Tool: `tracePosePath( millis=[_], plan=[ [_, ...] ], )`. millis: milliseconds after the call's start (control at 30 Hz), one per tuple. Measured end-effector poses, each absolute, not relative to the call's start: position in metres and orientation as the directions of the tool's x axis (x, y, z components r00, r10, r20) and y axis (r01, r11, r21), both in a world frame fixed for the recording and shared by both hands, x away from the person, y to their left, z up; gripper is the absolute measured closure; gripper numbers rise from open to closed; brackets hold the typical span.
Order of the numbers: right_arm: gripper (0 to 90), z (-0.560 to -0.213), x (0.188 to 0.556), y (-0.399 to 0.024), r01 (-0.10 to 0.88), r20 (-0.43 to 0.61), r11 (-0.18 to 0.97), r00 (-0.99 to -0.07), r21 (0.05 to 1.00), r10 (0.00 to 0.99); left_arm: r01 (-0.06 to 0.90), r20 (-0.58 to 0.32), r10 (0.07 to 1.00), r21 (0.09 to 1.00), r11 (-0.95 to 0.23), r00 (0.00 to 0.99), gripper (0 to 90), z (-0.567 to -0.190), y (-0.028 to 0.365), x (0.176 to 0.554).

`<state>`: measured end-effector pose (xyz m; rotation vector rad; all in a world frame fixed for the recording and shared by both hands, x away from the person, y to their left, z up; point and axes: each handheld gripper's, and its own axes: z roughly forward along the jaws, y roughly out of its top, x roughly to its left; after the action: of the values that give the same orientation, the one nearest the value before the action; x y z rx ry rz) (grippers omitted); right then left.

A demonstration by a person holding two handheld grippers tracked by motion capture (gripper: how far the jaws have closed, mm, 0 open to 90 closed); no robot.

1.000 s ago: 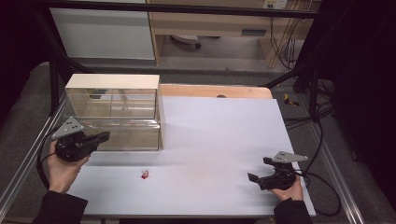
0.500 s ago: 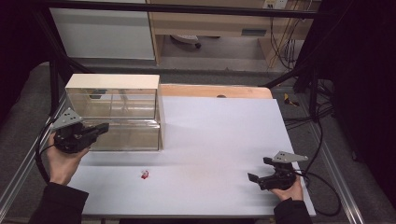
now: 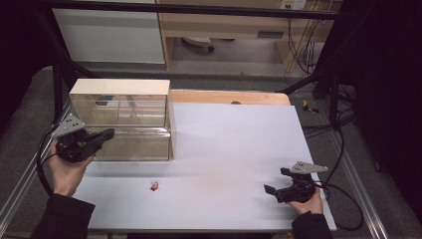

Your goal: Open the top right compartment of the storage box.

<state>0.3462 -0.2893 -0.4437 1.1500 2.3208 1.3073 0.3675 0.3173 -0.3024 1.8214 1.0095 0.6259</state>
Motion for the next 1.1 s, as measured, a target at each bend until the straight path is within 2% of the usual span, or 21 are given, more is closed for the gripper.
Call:
tracePosePath(
  millis=[500, 1100],
  plan=[
    [0.6, -0.444, 0.346, -0.289, 0.52, 0.164, 0.289, -0.661, 0.804, 0.733, 0.332, 0.012, 0.857, 0.919, -0.213, 0.515, 90.0, -0.294, 0.315, 0.362],
    [0.6, -0.445, 0.346, -0.288, 0.519, 0.163, 0.291, -0.662, 0.803, 0.731, 0.286, -0.018, 0.85, 0.945, -0.157, 0.526, 90.0, -0.268, 0.318, 0.362]
  ],
)
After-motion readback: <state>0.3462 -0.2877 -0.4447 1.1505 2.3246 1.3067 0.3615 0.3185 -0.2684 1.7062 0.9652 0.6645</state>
